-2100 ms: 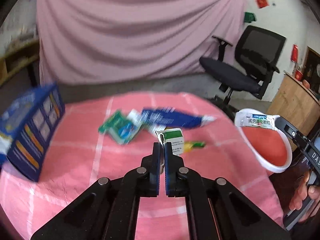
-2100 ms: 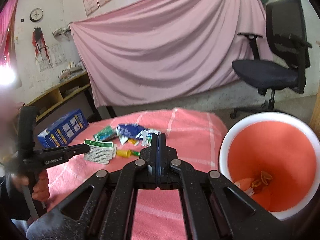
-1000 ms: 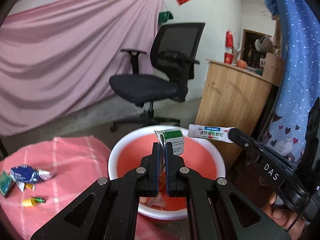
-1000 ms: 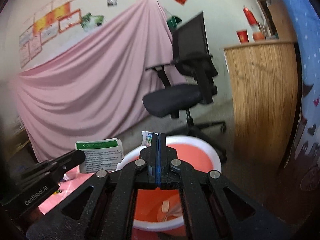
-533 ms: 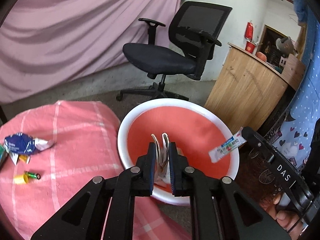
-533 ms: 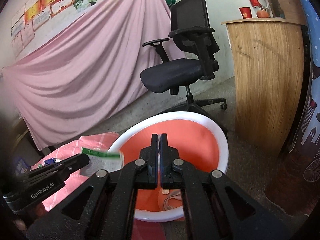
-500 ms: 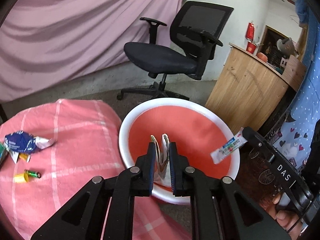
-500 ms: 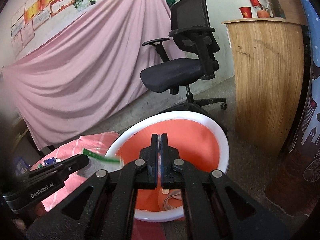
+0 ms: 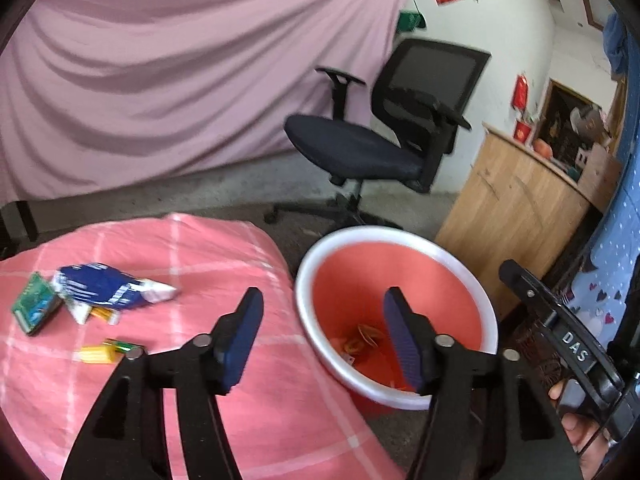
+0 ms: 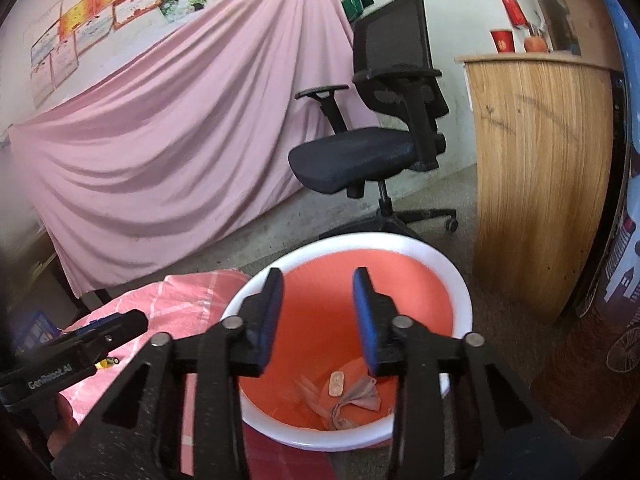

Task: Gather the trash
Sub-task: 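Return both tools to the remaining trash on the tablecloth, then grasp the green battery with the right gripper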

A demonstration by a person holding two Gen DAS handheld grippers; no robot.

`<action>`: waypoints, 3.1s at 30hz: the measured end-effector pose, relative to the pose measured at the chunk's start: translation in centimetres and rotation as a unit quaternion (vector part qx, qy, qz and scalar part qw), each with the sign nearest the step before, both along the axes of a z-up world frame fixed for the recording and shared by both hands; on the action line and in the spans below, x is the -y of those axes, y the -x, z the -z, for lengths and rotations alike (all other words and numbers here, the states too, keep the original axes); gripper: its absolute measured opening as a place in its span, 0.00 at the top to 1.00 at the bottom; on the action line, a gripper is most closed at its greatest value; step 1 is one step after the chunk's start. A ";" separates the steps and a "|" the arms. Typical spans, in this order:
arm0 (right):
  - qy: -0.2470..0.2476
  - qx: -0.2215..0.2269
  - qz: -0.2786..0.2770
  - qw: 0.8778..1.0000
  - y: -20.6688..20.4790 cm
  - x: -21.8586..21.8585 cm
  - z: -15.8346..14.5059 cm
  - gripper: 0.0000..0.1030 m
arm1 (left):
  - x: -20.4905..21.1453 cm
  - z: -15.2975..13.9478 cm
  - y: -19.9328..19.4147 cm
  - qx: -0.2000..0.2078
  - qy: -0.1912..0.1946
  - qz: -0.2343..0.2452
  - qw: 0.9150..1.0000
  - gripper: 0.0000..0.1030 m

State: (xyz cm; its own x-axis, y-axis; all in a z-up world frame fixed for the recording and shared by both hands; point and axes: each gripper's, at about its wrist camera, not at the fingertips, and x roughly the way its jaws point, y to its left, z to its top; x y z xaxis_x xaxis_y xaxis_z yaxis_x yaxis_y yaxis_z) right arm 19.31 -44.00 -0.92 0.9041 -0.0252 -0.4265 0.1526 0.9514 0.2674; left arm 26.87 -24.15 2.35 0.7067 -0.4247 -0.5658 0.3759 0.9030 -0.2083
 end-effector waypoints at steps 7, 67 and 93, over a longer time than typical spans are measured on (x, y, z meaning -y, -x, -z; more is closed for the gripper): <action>0.013 0.066 -0.014 0.998 0.9 -2.2 -1.9 0.00 | -4.6 -1.4 3.2 0.114 0.010 -0.068 0.991 0.02; 0.142 -0.189 -0.386 0.892 -11.4 -25.4 6.0 0.50 | -21.8 7.7 -2.5 -0.067 -0.177 -0.098 0.977 0.41; 0.113 -0.212 -0.399 0.885 -12.1 -25.6 6.6 0.70 | -19.3 9.0 -4.7 -0.063 -0.254 -0.057 0.964 0.87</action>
